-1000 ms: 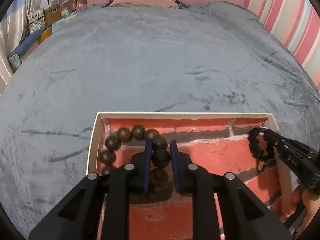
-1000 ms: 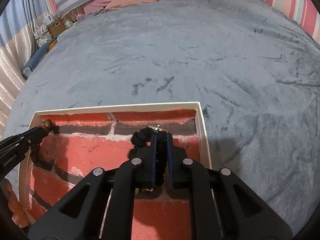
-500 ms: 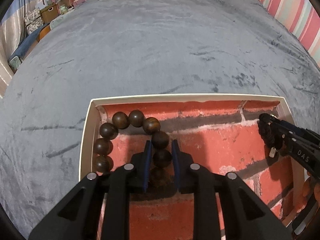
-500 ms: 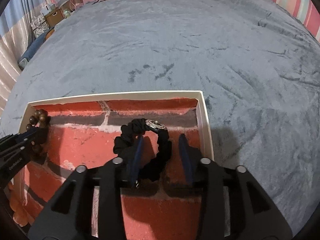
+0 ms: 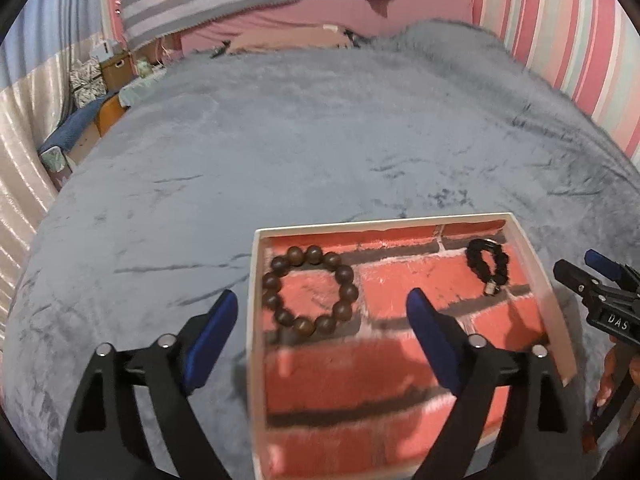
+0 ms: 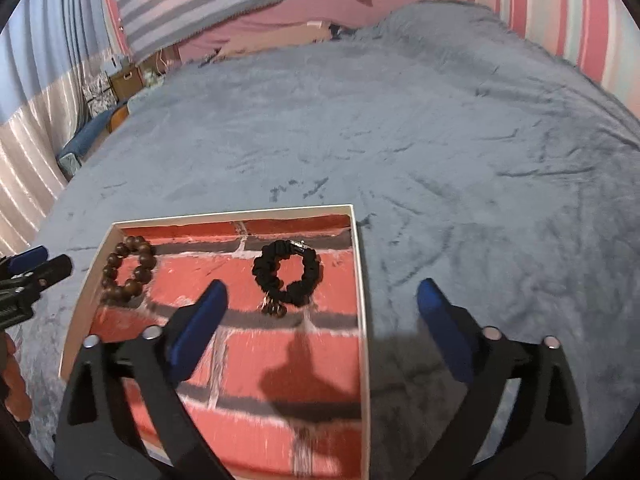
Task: Organize jewelry
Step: 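Open both tools to drop the bracelet and scrunchie into the tray, then grasp the black claw clip with the left tool while the right tool grasps the white watch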
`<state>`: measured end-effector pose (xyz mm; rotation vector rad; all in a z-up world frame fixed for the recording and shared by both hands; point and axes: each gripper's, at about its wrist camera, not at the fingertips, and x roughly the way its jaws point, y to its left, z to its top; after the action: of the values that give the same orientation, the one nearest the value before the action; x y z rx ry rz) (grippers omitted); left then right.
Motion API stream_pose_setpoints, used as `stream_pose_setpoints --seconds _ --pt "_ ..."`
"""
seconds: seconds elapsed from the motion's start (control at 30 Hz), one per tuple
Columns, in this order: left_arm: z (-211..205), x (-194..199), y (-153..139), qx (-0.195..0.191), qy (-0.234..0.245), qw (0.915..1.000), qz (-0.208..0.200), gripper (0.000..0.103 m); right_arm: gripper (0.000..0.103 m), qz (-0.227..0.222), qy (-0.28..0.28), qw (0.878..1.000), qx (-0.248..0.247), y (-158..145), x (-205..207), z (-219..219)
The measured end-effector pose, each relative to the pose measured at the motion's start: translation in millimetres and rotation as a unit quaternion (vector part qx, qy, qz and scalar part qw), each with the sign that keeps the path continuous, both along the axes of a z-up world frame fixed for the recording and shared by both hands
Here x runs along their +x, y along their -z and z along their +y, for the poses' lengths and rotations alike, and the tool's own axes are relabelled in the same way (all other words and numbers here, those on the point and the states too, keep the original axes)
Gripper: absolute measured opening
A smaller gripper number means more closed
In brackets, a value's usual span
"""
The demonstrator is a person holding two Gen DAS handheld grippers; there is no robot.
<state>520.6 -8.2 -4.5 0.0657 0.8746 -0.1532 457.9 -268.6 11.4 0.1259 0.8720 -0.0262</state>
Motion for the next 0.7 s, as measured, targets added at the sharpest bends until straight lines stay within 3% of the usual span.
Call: stream_pose_setpoints --seconds 0.37,0.53,0.7 --pt "54 -130 -41 -0.005 -0.019 0.9969 -0.076 0.095 0.099 -0.069 0.002 0.997 -0.031 -50 -107 5" --pt "67 -181 -41 -0.001 -0.025 0.9959 -0.087 0.095 0.099 -0.081 0.003 0.995 -0.061 -55 -153 6" --pt "72 -224 -37 0.001 -0.029 0.9948 -0.098 0.095 0.099 -0.082 0.020 0.995 -0.060 -56 -195 -3"
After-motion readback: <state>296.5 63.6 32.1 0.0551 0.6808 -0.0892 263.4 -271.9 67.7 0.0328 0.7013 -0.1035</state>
